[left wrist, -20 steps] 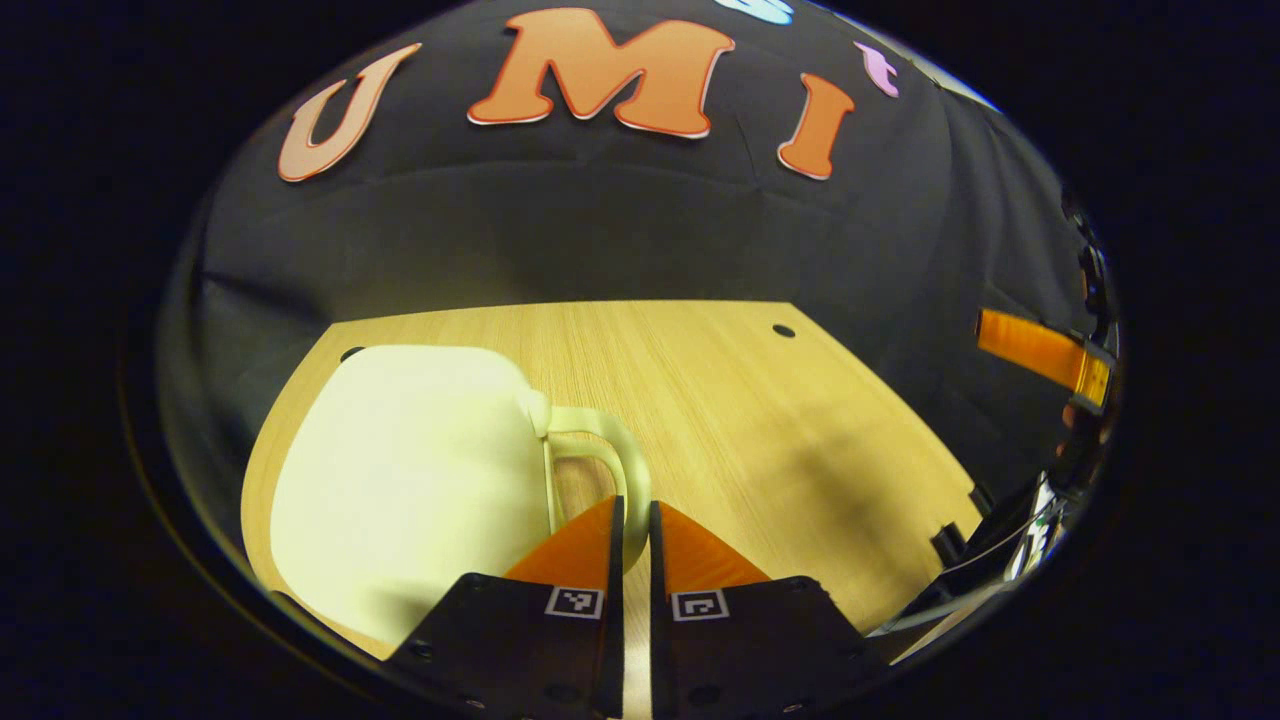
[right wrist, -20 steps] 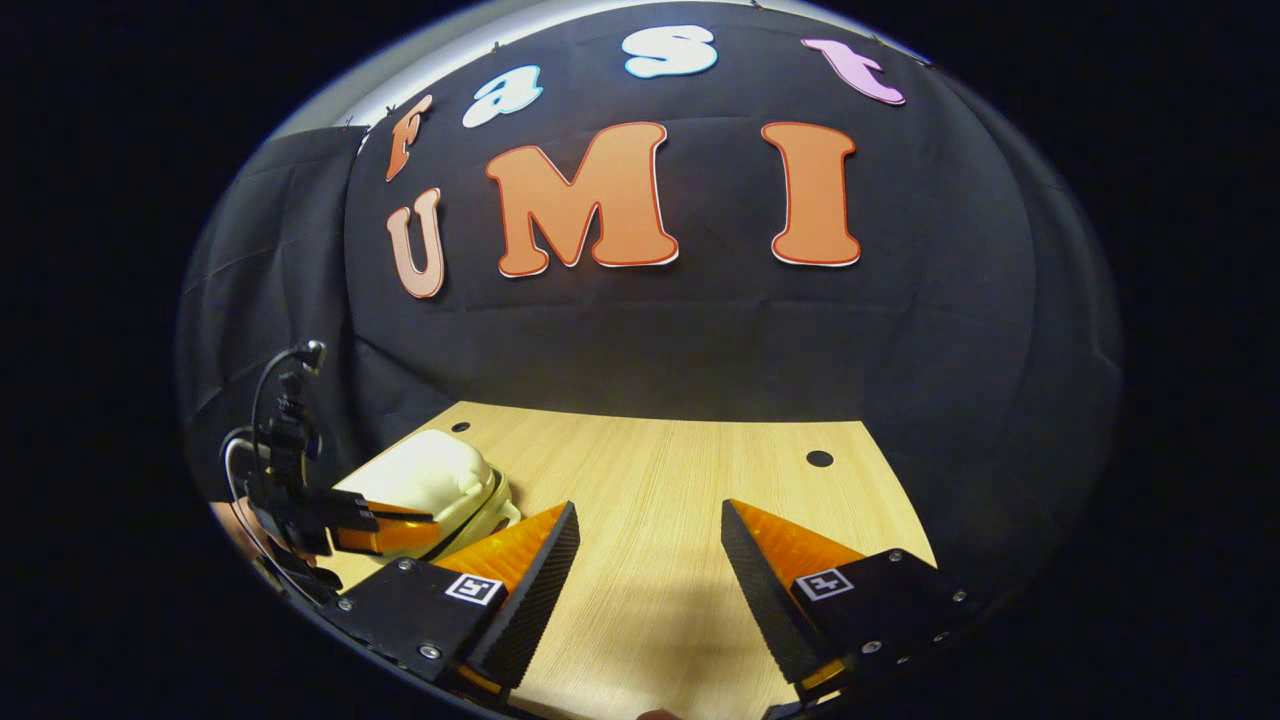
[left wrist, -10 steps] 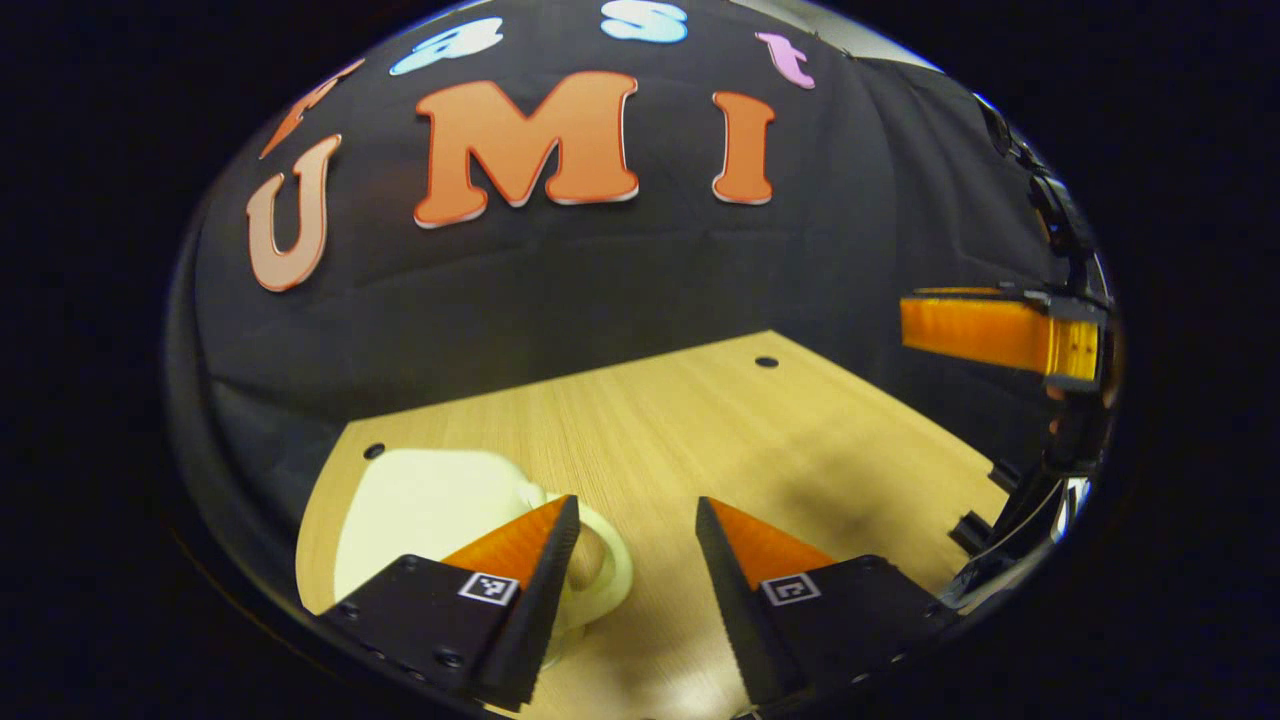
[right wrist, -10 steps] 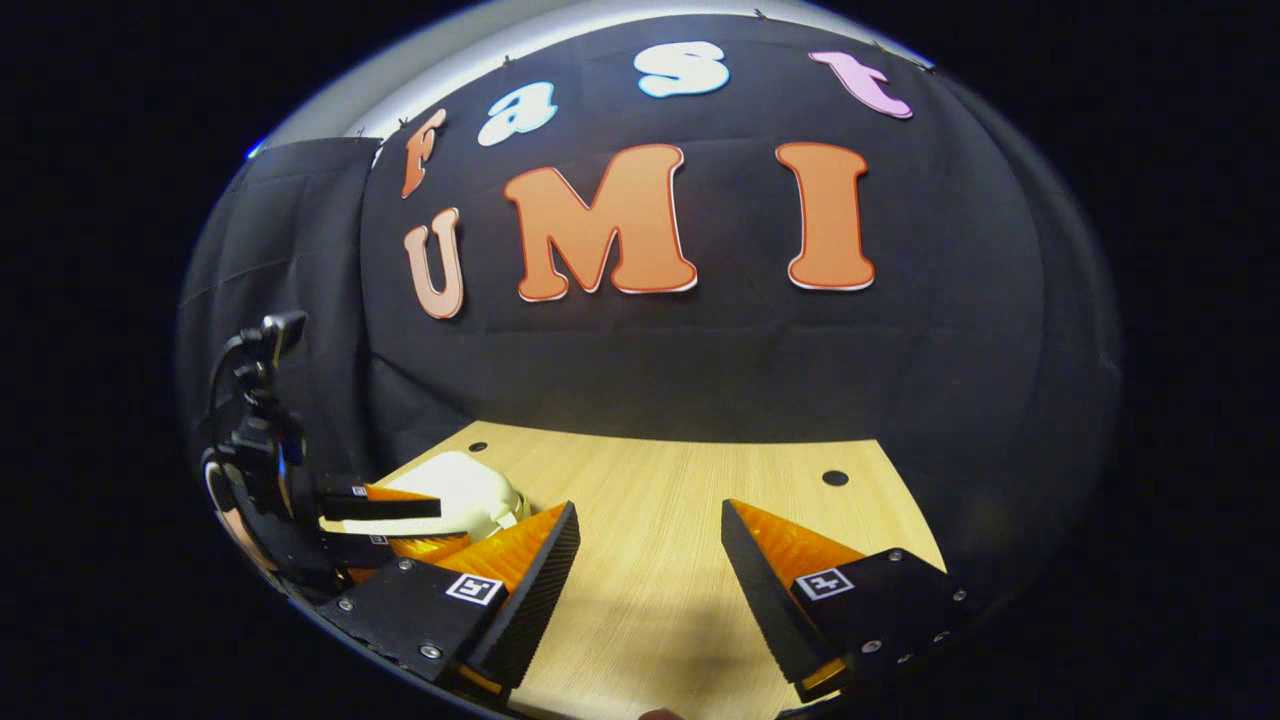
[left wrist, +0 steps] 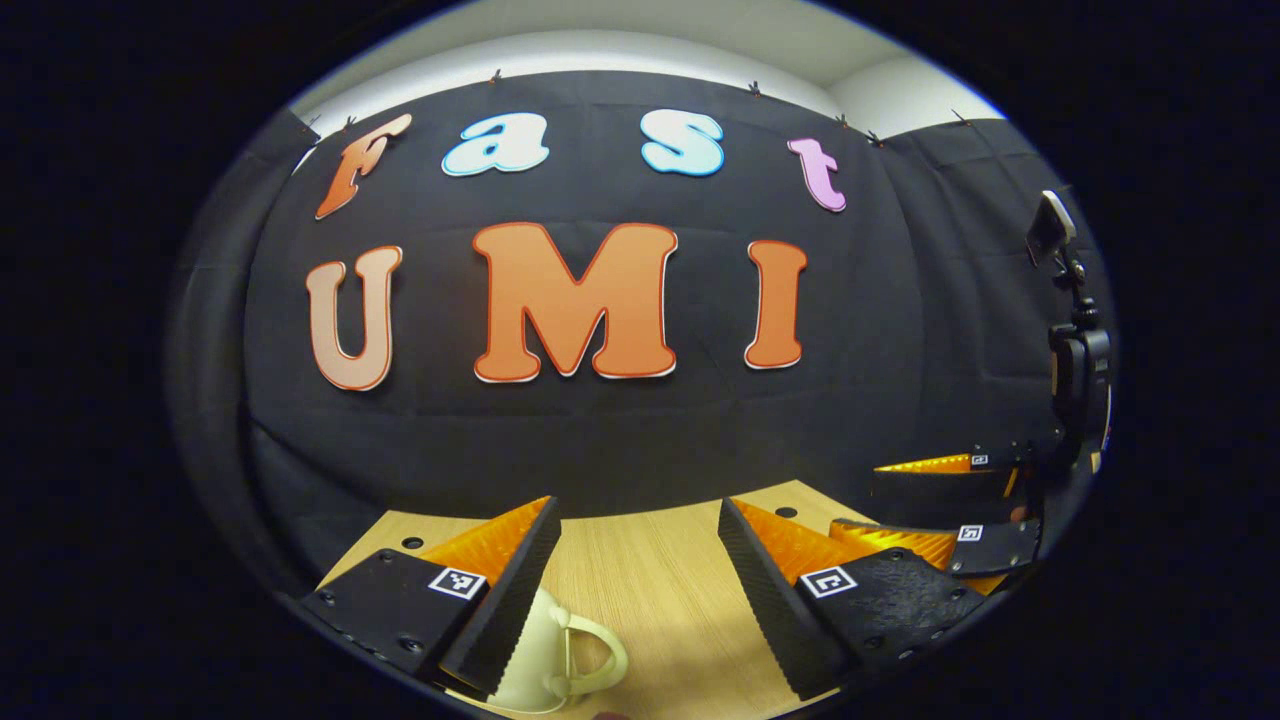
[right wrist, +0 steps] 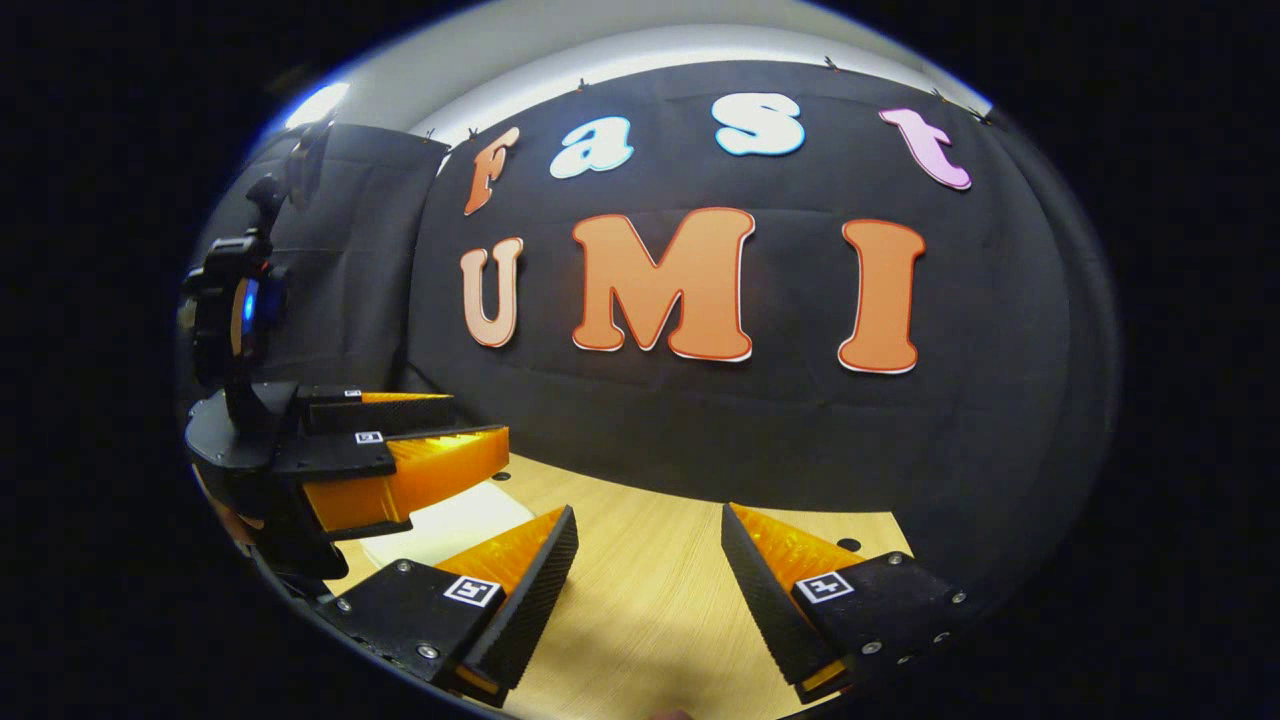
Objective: First open the suitcase, pack the skin care products into it, and then close the suitcase.
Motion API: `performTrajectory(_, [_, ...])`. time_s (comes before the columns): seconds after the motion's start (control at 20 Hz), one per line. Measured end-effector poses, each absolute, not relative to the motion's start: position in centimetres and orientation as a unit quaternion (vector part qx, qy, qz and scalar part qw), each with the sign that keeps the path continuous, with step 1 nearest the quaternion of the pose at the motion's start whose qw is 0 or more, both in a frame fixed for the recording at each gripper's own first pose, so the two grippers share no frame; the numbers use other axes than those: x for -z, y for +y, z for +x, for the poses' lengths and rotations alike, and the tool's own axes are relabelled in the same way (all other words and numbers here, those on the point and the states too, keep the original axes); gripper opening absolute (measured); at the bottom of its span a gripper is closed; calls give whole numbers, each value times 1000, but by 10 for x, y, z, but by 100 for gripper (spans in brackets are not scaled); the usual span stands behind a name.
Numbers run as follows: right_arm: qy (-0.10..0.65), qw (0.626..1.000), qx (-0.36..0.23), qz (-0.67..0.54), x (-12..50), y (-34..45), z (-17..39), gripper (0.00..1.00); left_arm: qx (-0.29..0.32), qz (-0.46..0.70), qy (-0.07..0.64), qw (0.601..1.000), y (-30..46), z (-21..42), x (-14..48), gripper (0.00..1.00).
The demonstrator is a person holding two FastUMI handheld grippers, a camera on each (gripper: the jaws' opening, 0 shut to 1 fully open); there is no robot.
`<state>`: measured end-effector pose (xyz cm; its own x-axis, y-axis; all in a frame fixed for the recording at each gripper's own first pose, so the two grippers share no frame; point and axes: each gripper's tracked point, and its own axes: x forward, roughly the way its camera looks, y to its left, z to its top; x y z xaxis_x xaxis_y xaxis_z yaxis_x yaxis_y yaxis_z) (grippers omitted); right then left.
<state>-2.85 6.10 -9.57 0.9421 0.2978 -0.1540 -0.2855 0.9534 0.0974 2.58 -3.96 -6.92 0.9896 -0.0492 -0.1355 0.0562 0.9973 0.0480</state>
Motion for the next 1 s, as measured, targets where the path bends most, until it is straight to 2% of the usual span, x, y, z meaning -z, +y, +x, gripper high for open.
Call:
performTrajectory(0.1, [63, 987, -146, 33, 80, 61, -27, 92, -1, 4, 36, 999, -35, 22, 40, 98])
performTrajectory(0.3, [3, 992, -122, 21, 42, 48, -26, 93, -3, -20, -2, 1000, -38, 15, 2, 94])
performTrajectory(0.45, [-18, 992, -127, 18, 34, 47, -29, 93, -3, -18, -5, 1000, -47, 10, 6, 97])
performTrajectory(0.6, [-13, 991, -136, 13, 40, 46, -35, 93, -13, 5, -5, 1000, -54, 5, 10, 94])
performTrajectory(1.0, [0, 988, -152, 33, 54, 34, -47, 93, -46, -5, 25, 999, -62, -11, 40, 97])
